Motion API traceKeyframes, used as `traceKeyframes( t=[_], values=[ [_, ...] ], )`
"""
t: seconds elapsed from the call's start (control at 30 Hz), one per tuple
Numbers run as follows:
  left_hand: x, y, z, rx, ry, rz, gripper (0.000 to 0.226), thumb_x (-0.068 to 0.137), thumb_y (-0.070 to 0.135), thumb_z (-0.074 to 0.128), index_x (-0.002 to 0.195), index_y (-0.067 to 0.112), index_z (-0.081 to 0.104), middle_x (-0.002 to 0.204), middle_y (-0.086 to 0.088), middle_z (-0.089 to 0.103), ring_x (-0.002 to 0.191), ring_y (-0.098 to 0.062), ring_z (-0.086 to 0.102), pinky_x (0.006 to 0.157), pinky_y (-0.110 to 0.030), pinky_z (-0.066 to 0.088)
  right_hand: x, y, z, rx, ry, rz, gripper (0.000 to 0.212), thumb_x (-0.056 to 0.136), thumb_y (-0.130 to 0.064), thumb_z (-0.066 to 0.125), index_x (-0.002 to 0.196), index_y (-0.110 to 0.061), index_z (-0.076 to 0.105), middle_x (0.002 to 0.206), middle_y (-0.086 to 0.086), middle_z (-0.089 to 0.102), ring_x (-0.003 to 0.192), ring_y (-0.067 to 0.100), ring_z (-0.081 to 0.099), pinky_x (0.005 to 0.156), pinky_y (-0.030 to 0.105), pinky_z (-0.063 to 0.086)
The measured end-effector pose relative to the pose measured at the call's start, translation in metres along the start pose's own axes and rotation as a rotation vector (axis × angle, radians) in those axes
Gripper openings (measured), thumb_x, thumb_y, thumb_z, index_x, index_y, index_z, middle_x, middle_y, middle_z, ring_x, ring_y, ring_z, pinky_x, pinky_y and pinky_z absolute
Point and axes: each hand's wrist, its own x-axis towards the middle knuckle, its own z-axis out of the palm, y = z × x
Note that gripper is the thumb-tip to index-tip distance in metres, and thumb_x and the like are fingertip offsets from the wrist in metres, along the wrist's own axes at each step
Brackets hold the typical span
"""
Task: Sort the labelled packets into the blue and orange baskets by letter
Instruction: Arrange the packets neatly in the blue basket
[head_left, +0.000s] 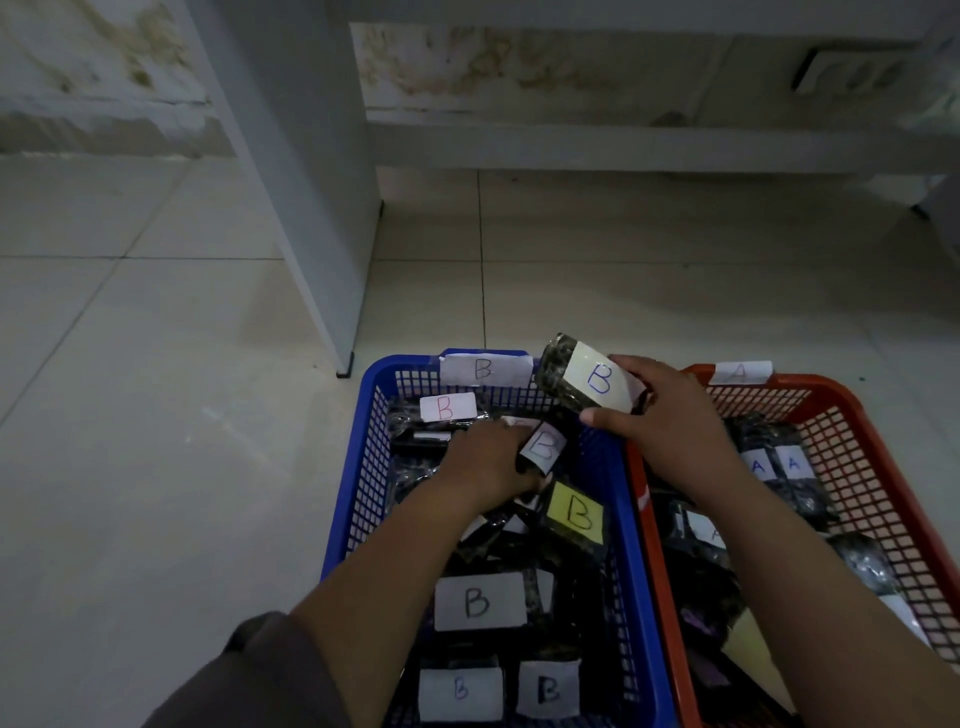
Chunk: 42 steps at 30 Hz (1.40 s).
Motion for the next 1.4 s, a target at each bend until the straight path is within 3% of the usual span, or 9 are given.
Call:
traceKeyframes(
  t=[0.17,0.27,0.4,0.5,0.6,0.8,1.03,1.3,1.4],
  values=[
    [-0.013,-0.010,-0.007,-0.025,-0.119,0.034,0.053,0.078,0.036,0.069,0.128,0.031,0.054,0.126,-0.003,0.056,0.115,-0.024,0.053,0.094,-0.038,0.046,0.010,0.003,0.009,-0.036,-0.004,-0.010,0.061,0.067,-0.034,0.082,0.122,-0.028,0.057,0.120,-0.004,0.058,0.112,0.017,0.051,0.089,0.032,0.044],
    [-0.022,-0.023,-0.019,-0.055,-0.167,0.075,0.070,0.080,0.016,0.071,0.141,0.034,0.041,0.140,-0.002,0.043,0.125,-0.022,0.045,0.103,-0.035,0.041,0.020,-0.001,0.020,-0.084,-0.068,-0.017,0.065,0.066,-0.034,0.083,0.124,-0.027,0.054,0.119,0.004,0.056,0.109,0.020,0.051,0.083,0.028,0.041],
    [-0.037,-0.034,-0.032,-0.009,-0.163,0.050,0.073,0.083,0.011,0.067,0.146,0.023,0.031,0.134,-0.007,0.042,0.124,-0.022,0.043,0.095,-0.021,0.034,0.024,-0.012,0.032,-0.314,-0.208,-0.087,0.064,0.070,-0.028,0.080,0.125,-0.025,0.048,0.114,0.007,0.053,0.096,0.017,0.044,0.076,0.028,0.037],
    [-0.046,-0.042,-0.037,-0.169,-0.098,0.003,0.063,0.080,0.004,0.068,0.136,0.020,0.043,0.132,-0.002,0.050,0.113,-0.015,0.052,0.086,-0.021,0.047,0.026,-0.012,0.041,-0.574,-0.262,-0.168,0.056,0.075,-0.034,0.076,0.122,-0.023,0.049,0.115,0.007,0.058,0.102,0.021,0.050,0.085,0.031,0.038],
    [-0.049,-0.050,-0.035,-0.241,-0.094,-0.034,0.054,0.078,0.003,0.069,0.125,0.022,0.051,0.125,0.000,0.055,0.103,-0.011,0.054,0.072,-0.012,0.048,0.026,-0.012,0.050,-0.779,-0.246,-0.224,0.052,0.078,-0.044,0.069,0.123,-0.027,0.047,0.117,0.000,0.062,0.108,0.022,0.054,0.100,0.036,0.026],
    [-0.049,-0.056,-0.039,-0.455,-0.131,-0.087,0.058,0.081,-0.004,0.066,0.129,0.027,0.054,0.116,0.007,0.054,0.087,0.000,0.055,0.065,-0.004,0.048,0.023,-0.006,0.052,-0.823,-0.065,-0.306,0.044,0.079,-0.035,0.068,0.119,-0.024,0.054,0.117,0.000,0.063,0.113,0.023,0.051,0.100,0.040,0.012],
    [-0.050,-0.059,-0.039,-0.406,-0.185,-0.082,0.066,0.082,-0.002,0.066,0.135,0.031,0.047,0.138,0.009,0.044,0.120,-0.009,0.044,0.092,-0.013,0.037,0.021,-0.009,0.065,-0.949,-0.090,-0.320,0.039,0.085,-0.027,0.062,0.122,-0.020,0.052,0.108,0.001,0.066,0.105,0.022,0.057,0.109,0.037,0.017],
    [-0.054,-0.063,-0.047,-0.458,-0.198,-0.046,0.066,0.080,-0.003,0.068,0.133,0.033,0.050,0.126,0.014,0.053,0.111,-0.004,0.052,0.080,-0.003,0.041,0.019,-0.008,0.057,-0.864,-0.065,-0.283,0.038,0.083,-0.038,0.064,0.117,-0.024,0.057,0.106,-0.002,0.067,0.100,0.019,0.058,0.100,0.032,0.019],
    [-0.055,-0.069,-0.054,-0.522,-0.212,-0.058,0.065,0.077,0.000,0.071,0.128,0.037,0.054,0.124,0.018,0.056,0.112,0.000,0.053,0.091,-0.009,0.040,0.021,-0.003,0.055,-0.829,-0.103,-0.302,0.037,0.083,-0.038,0.065,0.117,-0.026,0.059,0.112,-0.004,0.066,0.105,0.018,0.056,0.102,0.032,0.019]
  ],
)
